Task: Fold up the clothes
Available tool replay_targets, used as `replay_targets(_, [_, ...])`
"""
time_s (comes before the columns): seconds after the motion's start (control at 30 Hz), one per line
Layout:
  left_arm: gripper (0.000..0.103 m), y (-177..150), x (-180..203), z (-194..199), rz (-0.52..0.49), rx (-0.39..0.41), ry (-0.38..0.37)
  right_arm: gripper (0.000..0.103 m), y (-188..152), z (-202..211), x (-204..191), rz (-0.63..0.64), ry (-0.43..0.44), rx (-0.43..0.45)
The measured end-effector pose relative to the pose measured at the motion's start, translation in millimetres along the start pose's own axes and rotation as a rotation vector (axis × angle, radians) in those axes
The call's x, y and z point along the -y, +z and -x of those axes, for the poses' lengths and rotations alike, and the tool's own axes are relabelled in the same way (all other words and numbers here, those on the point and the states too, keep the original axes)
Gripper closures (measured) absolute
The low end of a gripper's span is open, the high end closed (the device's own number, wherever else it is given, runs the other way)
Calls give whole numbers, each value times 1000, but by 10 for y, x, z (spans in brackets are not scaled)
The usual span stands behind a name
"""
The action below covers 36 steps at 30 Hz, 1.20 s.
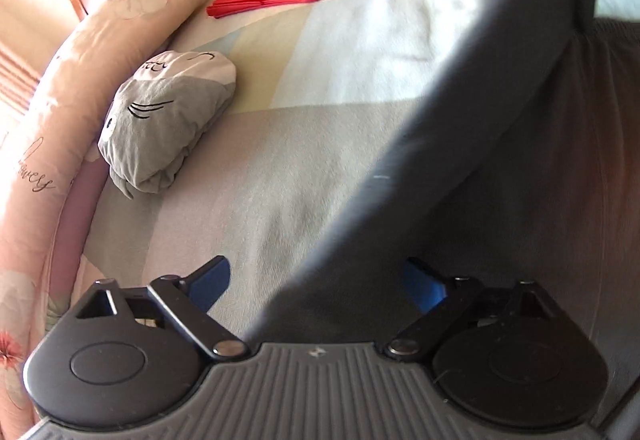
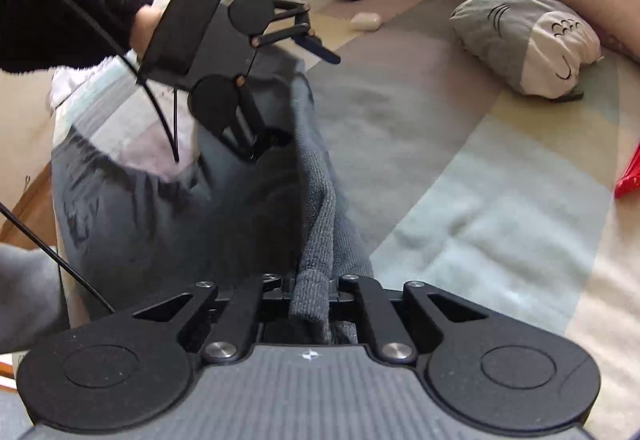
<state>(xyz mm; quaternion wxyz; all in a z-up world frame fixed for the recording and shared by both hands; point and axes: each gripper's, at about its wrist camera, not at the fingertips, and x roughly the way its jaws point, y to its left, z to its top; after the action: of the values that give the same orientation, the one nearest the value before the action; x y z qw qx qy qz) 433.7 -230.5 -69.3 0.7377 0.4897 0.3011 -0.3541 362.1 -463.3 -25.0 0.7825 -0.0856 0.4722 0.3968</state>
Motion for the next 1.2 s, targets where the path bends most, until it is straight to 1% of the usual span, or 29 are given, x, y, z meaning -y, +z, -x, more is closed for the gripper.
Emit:
replay_targets(0.07, [17, -44, 32, 12, -28, -9, 6, 93, -54, -17, -75, 8, -3, -16])
replay_targets(0.27, [29, -201, 143, 60, -145, 9, -2, 93, -144, -81, -193, -16, -18, -34])
replay_targets(0.4, [41, -310, 143, 76, -192, 19, -22, 93, -191, -117, -215, -35, -35, -47])
replay_targets(0.5, [57, -406, 154, 92, -258, 12, -40, 93, -207, -123, -199, -55, -44, -50])
replay_targets(0.53, [61, -439, 161, 96, -282, 7, -44, 93, -210, -124, -193, -62, -49, -50])
replay_targets(0.63, [68, -521, 172, 99, -349, 5, -57, 93, -211, -138, -201, -67, -62, -54])
replay_targets(0.67, [71, -527, 169, 94, -363, 3, -73, 93, -210, -141, -209, -68, -67, -56])
replay_targets(0.7, [79, -532, 166, 89, -376, 1, -88, 93, -213, -138, -215, -71, -74, -55])
replay_targets(0.73, [91, -530, 179, 86, -395, -9, -107, 93, -216, -135, -220, -74, -81, -54])
replay_targets(0.77, [96, -527, 192, 83, -414, -18, -125, 93, -219, -132, -225, -77, -88, -53])
replay_targets(0.8, [100, -517, 178, 107, -409, -24, -133, 93, -222, -129, -231, -80, -95, -53])
replay_targets(0.9, [102, -486, 138, 180, -392, -43, -157, 93, -223, -116, -252, -84, -117, -50])
replay_targets(1.0, [102, -455, 93, 283, -373, -57, -178, 93, -202, -86, -310, -48, -152, -49])
replay_targets(1.1, [102, -446, 102, 502, -398, -58, -203, 93, -180, -49, -397, 19, -195, -50])
replay_targets(1.2, [103, -460, 145, 700, -410, -64, -262, 93, -210, -36, -517, 131, -239, -61])
